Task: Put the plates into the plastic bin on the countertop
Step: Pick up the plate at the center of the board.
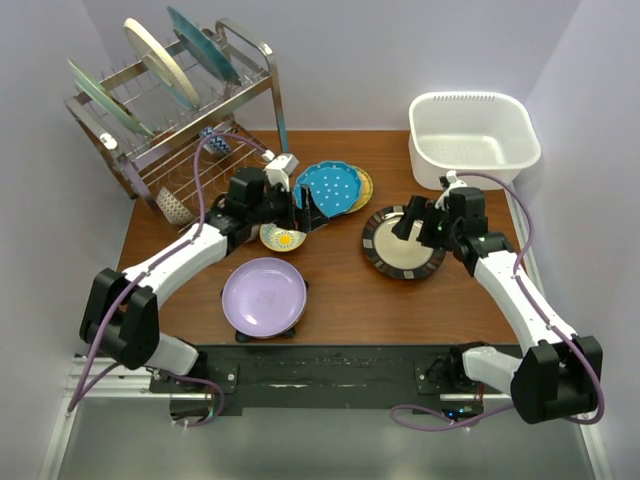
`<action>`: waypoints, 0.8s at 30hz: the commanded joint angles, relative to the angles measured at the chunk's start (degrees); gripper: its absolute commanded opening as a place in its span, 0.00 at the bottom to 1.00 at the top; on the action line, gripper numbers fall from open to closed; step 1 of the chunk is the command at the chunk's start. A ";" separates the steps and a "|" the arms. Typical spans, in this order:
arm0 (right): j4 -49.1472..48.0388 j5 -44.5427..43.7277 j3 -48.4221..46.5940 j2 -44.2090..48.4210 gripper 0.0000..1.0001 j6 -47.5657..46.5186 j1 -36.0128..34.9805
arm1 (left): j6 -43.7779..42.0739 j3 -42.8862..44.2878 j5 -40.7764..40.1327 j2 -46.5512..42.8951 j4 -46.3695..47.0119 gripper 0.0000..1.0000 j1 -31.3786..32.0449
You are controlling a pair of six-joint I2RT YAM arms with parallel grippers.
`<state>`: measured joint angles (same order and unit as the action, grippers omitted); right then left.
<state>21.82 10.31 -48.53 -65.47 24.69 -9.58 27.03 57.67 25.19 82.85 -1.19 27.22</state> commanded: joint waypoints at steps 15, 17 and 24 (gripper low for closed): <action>-1.79 2.26 5.38 2.28 0.94 4.05 9.40 | 7.24 8.60 -1.02 12.51 5.06 1.00 9.86; -2.05 2.44 6.08 1.58 0.92 4.05 11.60 | 8.21 9.30 -0.93 14.52 5.58 1.00 10.30; -1.52 -2.12 8.54 2.10 0.89 3.79 16.17 | 9.54 12.46 -1.55 20.07 4.10 0.98 11.97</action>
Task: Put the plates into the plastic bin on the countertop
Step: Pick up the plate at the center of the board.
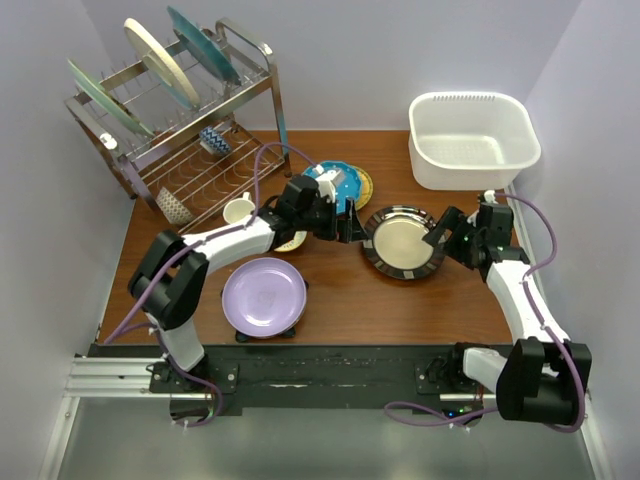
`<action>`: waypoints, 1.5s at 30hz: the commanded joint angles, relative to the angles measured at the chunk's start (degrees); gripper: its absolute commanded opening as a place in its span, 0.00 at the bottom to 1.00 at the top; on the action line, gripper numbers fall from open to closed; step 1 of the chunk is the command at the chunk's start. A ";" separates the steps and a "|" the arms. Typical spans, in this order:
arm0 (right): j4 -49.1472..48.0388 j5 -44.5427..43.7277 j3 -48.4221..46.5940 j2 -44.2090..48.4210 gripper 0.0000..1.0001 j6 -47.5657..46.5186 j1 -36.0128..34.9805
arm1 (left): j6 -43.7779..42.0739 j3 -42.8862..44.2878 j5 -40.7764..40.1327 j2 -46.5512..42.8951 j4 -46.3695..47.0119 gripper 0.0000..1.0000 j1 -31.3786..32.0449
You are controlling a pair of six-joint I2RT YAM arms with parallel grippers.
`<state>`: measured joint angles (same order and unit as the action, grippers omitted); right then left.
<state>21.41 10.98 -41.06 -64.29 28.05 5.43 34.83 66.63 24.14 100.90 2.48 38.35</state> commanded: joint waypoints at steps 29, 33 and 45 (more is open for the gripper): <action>-19.91 -1.14 14.69 -4.61 0.39 7.37 2.83 | 0.94 6.05 -3.40 6.50 -2.30 0.96 2.35; -20.88 -1.49 15.39 -4.35 0.19 7.19 2.92 | 1.12 6.05 -3.31 6.85 -2.30 0.96 2.34; -16.23 0.44 14.78 2.94 0.00 5.96 2.92 | 1.21 6.14 -3.66 8.52 -2.30 0.96 2.87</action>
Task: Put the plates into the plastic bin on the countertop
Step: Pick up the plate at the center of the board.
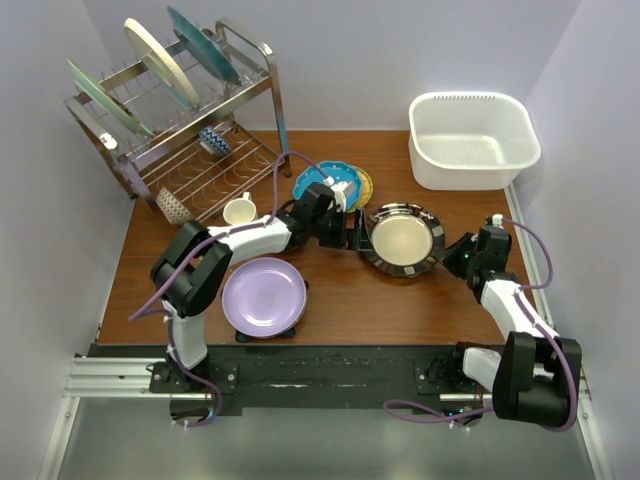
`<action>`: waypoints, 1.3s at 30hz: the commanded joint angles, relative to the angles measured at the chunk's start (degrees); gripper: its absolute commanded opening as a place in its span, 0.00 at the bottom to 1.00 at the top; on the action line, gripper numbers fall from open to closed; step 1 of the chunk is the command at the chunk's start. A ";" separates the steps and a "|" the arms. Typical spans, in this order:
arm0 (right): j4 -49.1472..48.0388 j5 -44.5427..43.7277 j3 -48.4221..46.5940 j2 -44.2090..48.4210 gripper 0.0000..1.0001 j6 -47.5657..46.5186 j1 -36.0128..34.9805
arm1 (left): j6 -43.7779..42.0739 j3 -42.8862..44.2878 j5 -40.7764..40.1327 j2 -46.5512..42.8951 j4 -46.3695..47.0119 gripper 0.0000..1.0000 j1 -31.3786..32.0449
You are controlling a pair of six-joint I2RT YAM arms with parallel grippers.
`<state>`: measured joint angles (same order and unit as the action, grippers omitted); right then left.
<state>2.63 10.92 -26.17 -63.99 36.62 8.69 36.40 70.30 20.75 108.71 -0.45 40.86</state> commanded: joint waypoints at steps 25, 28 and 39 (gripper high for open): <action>2.03 11.40 9.21 8.35 0.00 -0.41 -0.25 | 1.57 4.41 -0.27 6.61 0.62 0.85 0.27; 1.94 11.67 10.00 8.26 0.00 -0.41 -0.25 | 1.39 4.23 -0.45 6.43 0.62 0.78 0.36; 1.59 12.90 10.09 8.70 0.00 -0.32 -0.25 | 1.83 3.96 0.60 7.22 1.15 0.15 0.27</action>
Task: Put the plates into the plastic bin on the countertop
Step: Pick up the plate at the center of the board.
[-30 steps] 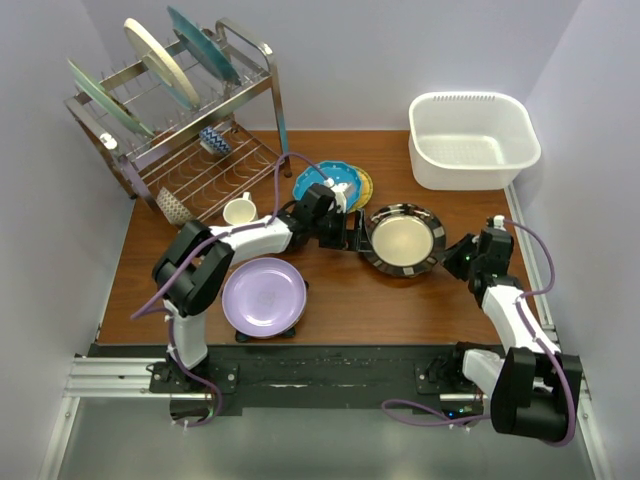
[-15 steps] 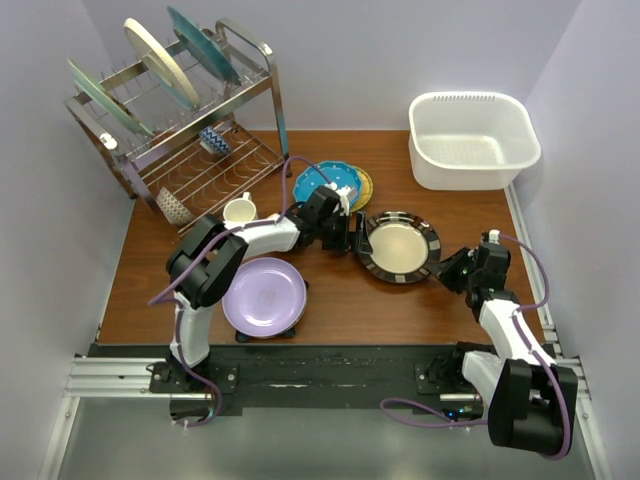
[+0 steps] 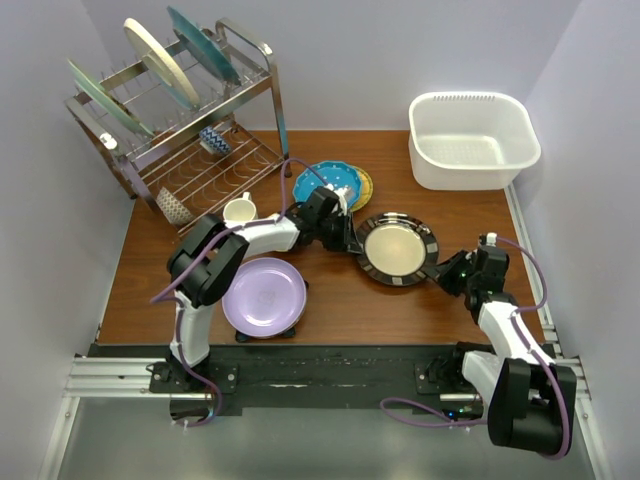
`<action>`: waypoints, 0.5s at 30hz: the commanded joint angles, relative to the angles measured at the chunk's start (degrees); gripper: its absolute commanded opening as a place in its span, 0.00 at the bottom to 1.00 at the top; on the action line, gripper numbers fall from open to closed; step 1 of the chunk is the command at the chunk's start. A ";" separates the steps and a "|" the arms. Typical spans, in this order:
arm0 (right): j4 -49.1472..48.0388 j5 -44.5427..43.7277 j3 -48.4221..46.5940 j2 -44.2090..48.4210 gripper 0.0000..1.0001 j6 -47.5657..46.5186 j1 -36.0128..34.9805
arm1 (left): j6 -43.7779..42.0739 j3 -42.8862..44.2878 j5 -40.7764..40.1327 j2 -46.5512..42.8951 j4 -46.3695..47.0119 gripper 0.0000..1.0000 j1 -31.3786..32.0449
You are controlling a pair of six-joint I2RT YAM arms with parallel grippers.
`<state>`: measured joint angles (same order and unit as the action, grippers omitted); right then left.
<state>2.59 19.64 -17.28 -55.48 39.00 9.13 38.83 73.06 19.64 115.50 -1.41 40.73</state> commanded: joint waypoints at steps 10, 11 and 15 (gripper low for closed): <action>2.42 2.25 1.11 -0.76 0.10 -2.97 -0.60 | 0.10 -0.19 1.28 -1.33 3.08 0.00 0.40; 2.33 2.16 1.02 -1.03 0.21 -2.97 -0.69 | 0.37 -0.46 1.19 -1.77 3.34 0.00 0.49; 1.28 2.68 0.67 -2.35 0.43 -2.88 -0.69 | 0.98 -2.04 0.58 -4.40 5.27 0.00 0.31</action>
<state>3.03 20.56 -16.40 -56.36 38.02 8.93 44.05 72.93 20.71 114.87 2.13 39.51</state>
